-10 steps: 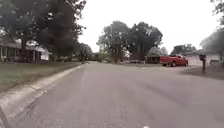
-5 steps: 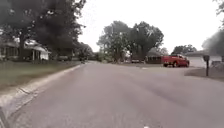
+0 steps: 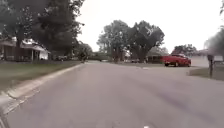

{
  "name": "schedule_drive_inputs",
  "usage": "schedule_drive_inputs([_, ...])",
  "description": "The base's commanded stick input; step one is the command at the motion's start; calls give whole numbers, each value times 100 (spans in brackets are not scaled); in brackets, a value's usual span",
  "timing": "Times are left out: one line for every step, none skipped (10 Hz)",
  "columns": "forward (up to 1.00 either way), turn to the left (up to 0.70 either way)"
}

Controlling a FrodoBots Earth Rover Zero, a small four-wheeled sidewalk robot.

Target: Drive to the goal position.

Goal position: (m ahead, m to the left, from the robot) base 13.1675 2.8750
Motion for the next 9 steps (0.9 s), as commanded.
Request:
schedule_drive_inputs([70,0])
schedule_drive_inputs([70,0])
schedule_drive_inputs([70,0])
schedule_drive_inputs([70,12])
schedule_drive_inputs([70,33])
schedule_drive_inputs([70,22])
schedule_drive_inputs([70,6])
schedule_drive_inputs([70,0])
schedule_drive_inputs([70,0])
